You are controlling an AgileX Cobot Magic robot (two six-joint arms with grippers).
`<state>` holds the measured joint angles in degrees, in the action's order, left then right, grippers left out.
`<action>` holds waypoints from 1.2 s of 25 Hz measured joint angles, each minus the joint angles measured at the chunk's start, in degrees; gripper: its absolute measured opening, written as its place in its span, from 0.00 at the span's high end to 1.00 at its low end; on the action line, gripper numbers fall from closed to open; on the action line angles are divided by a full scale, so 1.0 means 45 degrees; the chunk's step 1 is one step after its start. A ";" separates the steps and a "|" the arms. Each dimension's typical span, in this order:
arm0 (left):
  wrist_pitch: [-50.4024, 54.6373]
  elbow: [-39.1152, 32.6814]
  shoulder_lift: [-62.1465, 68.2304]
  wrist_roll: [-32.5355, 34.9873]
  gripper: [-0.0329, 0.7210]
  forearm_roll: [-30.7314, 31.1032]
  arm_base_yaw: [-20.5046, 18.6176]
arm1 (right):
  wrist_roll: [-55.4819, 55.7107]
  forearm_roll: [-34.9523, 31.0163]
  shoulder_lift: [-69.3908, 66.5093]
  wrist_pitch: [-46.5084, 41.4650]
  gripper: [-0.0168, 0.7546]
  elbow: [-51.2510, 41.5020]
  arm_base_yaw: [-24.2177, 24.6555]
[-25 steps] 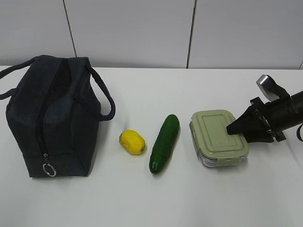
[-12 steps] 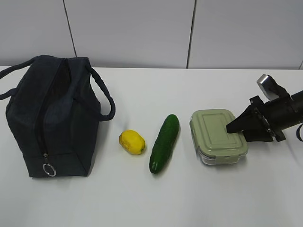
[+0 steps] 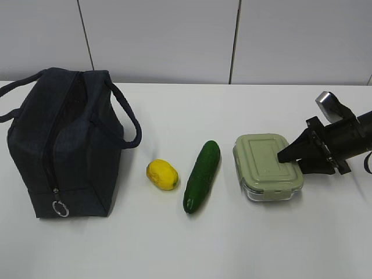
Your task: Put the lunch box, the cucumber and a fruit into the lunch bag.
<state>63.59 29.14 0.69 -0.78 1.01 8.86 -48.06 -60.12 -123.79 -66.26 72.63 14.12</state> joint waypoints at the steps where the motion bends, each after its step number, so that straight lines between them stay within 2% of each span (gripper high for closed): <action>1: 0.0000 0.0000 0.0000 0.0000 0.36 0.0000 0.0000 | 0.0000 0.0000 0.0002 0.0000 0.52 0.0000 0.0000; 11: 0.0000 0.0000 0.0000 0.0000 0.36 0.0000 0.0000 | 0.0050 0.0000 0.0316 0.0149 0.52 -0.0024 -0.0012; 20: 0.0000 0.0000 0.0000 0.0000 0.36 0.0000 0.0000 | 0.0151 0.0025 0.0836 0.0156 0.52 -0.0045 -0.0759; 30: 0.0000 0.0000 0.0473 0.0000 0.36 -0.0225 0.0000 | 0.0747 -0.0199 0.1979 0.0108 0.52 -0.0049 -0.0814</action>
<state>63.59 29.14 2.82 -0.78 0.00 8.86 -44.70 -61.02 -114.89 -65.77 72.41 10.45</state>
